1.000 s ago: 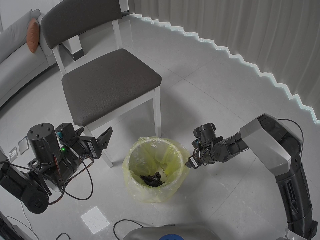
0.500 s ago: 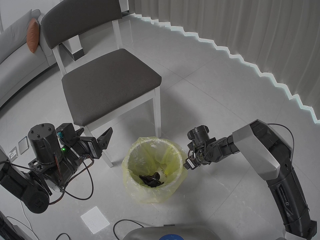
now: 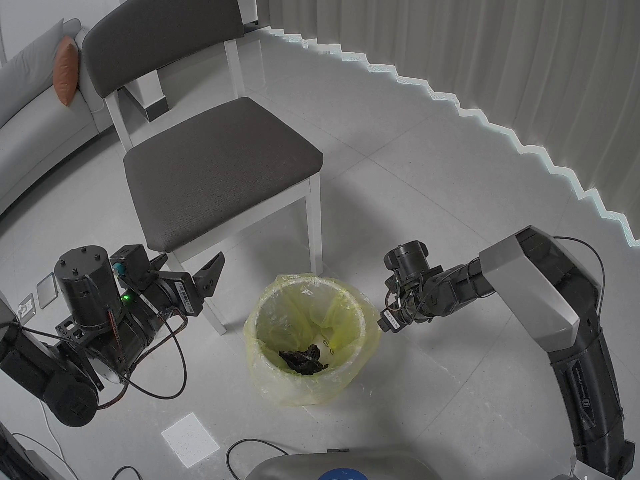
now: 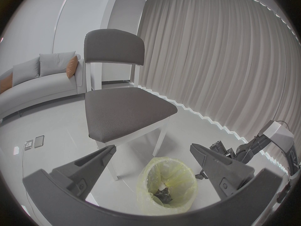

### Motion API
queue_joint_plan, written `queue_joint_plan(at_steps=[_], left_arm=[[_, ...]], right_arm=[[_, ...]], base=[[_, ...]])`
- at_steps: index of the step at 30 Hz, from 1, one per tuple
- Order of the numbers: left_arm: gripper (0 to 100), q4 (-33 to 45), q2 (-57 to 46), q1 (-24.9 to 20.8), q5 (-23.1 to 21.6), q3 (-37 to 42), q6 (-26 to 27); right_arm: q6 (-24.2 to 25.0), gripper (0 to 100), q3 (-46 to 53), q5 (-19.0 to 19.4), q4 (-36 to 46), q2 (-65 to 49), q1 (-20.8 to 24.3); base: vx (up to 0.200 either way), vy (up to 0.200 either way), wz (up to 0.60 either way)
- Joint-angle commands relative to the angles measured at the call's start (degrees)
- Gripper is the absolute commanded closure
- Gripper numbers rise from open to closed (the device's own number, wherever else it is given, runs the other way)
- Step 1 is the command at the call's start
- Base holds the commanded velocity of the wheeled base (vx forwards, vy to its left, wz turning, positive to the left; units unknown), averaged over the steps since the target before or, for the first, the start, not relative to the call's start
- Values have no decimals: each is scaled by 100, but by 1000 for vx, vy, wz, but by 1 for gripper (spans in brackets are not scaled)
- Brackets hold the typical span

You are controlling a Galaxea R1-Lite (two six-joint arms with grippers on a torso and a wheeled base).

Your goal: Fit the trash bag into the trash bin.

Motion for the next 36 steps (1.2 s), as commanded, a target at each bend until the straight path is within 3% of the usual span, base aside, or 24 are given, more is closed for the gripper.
queue_joint_plan(at_steps=[1, 10, 24, 36], left_arm=[[0, -2, -37, -7, 1, 9, -2], [0, -2, -46, -33, 10, 9, -2], [0, -2, 33, -16, 1, 18, -19], [0, -2, 60, -16, -8, 9, -28]], right_arm=[[-15, 0, 285, 1, -15, -468, 25], [-6, 0, 311, 1, -50, -363, 184], [-24, 0, -1655, -25, 468, 982, 96], [11, 0, -1655, -236, 504, 1386, -63]], base=[[0, 0, 0], [0, 0, 0], [0, 0, 0], [0, 0, 0]])
